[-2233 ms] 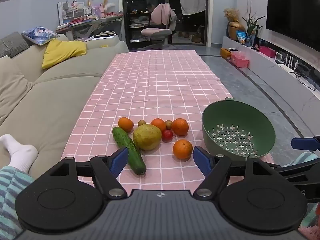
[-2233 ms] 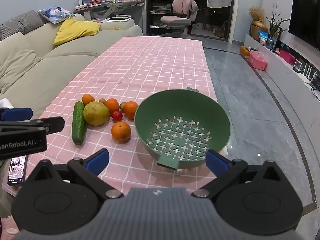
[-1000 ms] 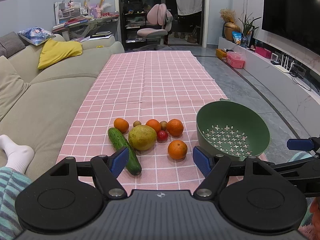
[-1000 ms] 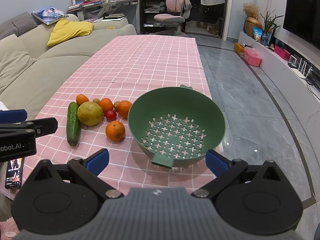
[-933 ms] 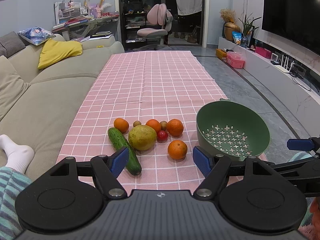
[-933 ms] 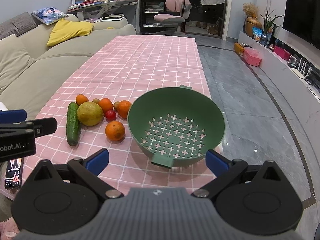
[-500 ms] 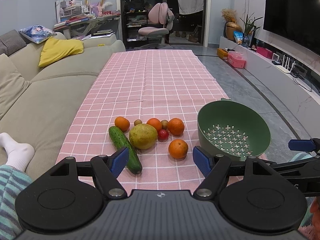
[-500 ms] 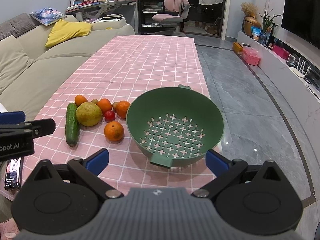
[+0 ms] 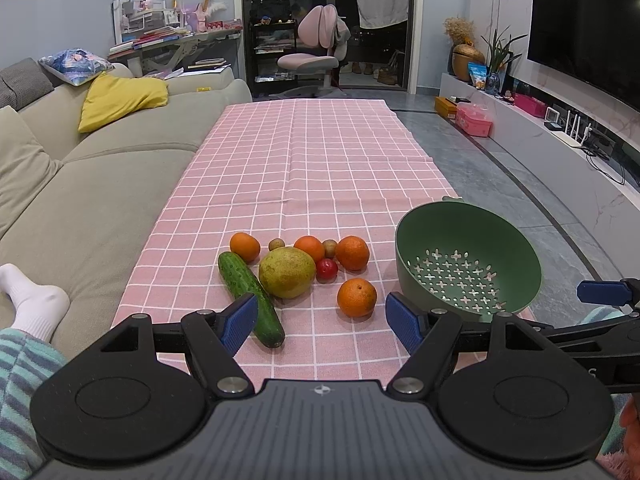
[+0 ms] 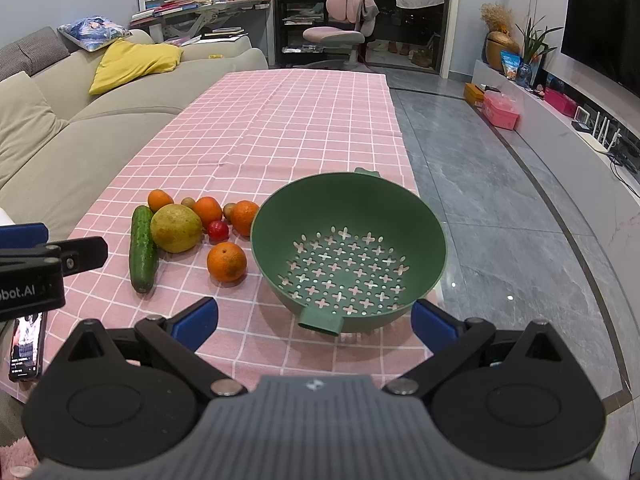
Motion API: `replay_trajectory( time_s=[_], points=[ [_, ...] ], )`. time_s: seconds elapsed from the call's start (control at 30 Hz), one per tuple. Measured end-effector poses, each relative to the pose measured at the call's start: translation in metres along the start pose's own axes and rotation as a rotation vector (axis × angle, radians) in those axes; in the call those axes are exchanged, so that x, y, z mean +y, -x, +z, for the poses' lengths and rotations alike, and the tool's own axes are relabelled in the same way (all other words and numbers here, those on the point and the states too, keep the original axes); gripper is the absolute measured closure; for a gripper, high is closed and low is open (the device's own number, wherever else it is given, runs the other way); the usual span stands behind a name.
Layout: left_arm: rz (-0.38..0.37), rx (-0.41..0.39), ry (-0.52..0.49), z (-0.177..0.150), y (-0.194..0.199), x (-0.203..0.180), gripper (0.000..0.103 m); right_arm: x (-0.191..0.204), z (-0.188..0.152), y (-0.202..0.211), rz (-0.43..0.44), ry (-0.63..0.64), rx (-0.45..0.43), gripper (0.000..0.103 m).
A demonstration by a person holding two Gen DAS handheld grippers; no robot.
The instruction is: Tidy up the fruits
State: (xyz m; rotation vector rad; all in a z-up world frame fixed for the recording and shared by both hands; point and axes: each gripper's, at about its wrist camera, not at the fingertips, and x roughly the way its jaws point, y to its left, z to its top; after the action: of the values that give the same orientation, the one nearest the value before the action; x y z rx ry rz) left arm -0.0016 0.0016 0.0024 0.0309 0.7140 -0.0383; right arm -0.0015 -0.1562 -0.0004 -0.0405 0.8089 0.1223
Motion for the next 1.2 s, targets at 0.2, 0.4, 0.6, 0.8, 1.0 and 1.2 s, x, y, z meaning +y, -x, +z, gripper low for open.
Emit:
replay_trajectory(
  time_s=[0.2, 0.4, 0.6, 0.8, 1.0, 1.2],
  points=[
    [0.0, 0.003, 0.001, -0.0003, -0.0005, 0.0005, 0.018, -0.0019, -0.0006, -0.0002, 0.0, -0.005, 0.001, 0.004],
    [0.001, 0.005, 0.001, -0.0006, -0.001, 0.001, 0.017, -0.0035, -0.0013, -0.001, -0.001, -0.013, 0.007, 0.004],
    [0.0, 0.005, 0.001, -0.0009, -0.0011, 0.0012, 0.018, -0.0022, -0.0004, -0.0016, -0.001, -0.013, 0.011, 0.004],
    [0.001, 0.006, 0.002, -0.0009, -0.0015, 0.0011, 0.017, -0.0021, -0.0006, -0.0019, -0.001, -0.013, 0.012, 0.004],
    [-0.011, 0.011, 0.006, -0.0025, -0.0042, 0.0016, 0.017, -0.0006, -0.002, -0.0027, -0.004, -0.009, 0.013, 0.004],
    [-0.032, 0.024, 0.039, -0.0005, -0.0085, 0.0095, 0.018, 0.0033, 0.0007, -0.0063, 0.018, 0.011, -0.009, 0.004]
  ],
)
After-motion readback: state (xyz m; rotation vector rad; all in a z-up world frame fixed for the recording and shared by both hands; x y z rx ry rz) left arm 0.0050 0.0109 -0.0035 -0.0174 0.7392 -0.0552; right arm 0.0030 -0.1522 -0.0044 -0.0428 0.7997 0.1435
